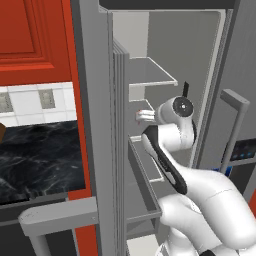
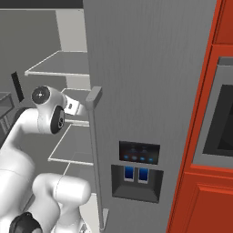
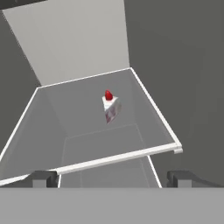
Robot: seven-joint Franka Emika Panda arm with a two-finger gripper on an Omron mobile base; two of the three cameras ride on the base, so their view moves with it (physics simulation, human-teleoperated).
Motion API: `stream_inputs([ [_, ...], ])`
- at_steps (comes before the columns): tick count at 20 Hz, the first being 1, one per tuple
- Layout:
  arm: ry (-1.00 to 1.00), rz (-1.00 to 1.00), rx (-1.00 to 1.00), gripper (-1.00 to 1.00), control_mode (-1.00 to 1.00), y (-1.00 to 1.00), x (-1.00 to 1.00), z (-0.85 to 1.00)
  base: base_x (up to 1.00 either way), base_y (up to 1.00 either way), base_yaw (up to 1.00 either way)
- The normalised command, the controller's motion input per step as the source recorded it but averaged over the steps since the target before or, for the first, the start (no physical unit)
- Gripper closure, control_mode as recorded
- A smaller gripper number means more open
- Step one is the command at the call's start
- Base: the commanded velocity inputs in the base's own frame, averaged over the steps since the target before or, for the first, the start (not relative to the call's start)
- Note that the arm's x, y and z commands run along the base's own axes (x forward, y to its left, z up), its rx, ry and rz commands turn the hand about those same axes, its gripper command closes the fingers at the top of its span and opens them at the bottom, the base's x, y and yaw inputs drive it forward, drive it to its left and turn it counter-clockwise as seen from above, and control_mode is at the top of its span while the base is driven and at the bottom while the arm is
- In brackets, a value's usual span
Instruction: Take the cupcake and cake from the fridge and place them on the empty tray on the dining counter.
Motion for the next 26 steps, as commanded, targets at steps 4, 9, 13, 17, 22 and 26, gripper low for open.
stream_inputs([
  [4, 0.00, 0.00, 0.00, -1.00, -1.00, 0.00, 0.39, -0.08, 0.00, 0.00, 0.00],
  [9, 0.00, 0.00, 0.02, -1.00, -1.00, 0.00, 0.39, -0.06, 0.00, 0.00, 0.00],
  [13, 0.00, 0.00, 0.01, -1.00, -1.00, 0.00, 0.33, -0.16, 0.00, 0.00, 0.00],
  [17, 0.00, 0.00, 0.00, -1.00, -1.00, 0.00, 0.18, -0.26, 0.00, 0.00, 0.00],
  [22, 0.00, 0.00, 0.00, -1.00, -1.00, 0.00, 0.23, -0.21, 0.00, 0.00, 0.00],
  [26, 0.00, 0.00, 0.00, -1.00, -1.00, 0.00, 0.26, -0.11, 0.00, 0.00, 0.00],
])
